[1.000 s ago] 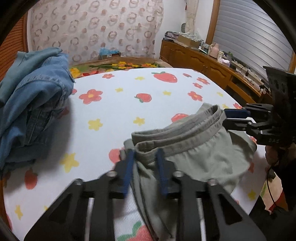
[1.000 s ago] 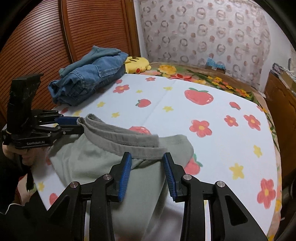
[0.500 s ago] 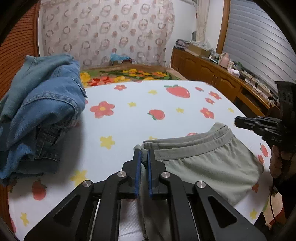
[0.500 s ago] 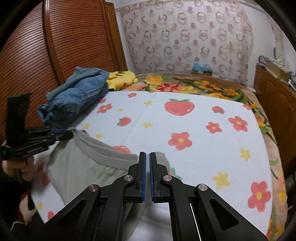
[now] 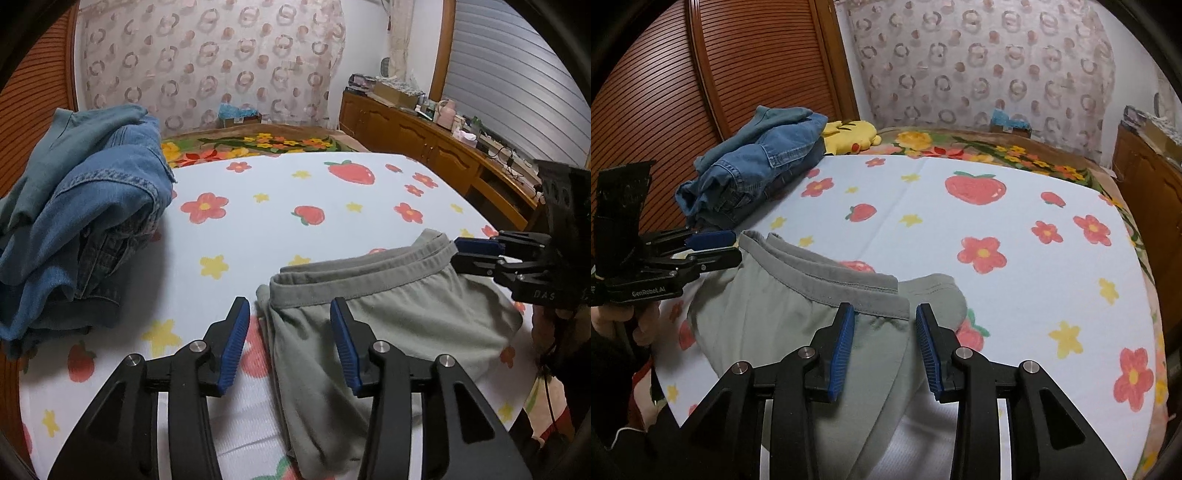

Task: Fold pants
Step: 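Lower the left gripper onto the folded pants edge and close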

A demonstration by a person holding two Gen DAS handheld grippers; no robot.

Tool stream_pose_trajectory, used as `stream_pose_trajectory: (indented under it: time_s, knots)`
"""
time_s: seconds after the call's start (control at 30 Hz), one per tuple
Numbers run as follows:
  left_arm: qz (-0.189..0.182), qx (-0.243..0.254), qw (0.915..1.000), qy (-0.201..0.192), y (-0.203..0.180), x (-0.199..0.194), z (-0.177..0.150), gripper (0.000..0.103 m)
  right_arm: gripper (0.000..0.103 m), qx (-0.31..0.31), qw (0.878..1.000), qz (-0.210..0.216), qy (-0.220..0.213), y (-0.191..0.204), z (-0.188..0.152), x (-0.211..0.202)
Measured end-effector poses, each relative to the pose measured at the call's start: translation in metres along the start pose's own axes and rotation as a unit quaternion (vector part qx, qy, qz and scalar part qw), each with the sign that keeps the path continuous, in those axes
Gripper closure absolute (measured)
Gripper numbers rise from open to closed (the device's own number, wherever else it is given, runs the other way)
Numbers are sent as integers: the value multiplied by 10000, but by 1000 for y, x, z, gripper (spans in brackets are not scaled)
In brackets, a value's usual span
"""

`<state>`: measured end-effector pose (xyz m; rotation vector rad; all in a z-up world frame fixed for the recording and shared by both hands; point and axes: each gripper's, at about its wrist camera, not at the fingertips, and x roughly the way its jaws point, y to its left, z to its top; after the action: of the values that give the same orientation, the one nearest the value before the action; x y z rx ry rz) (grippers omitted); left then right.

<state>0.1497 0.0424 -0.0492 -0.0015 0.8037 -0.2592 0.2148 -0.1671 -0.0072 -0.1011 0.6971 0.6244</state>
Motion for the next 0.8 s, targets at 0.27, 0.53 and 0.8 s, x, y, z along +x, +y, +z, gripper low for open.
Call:
stream_pose_trajectory:
  time_s: [0.27, 0.53, 0.8]
  knots:
    - [139, 79, 9996, 212, -6, 11, -5, 57, 54, -9, 9998, -195, -14, 4, -2, 0]
    - [49, -6, 9991, 428, -2, 24, -9, 55, 47, 61, 9993, -352, 122, 1, -7, -1]
    - [82, 154, 9984, 542, -7, 28, -8, 23, 42, 135, 9990, -384, 177, -2, -8, -2]
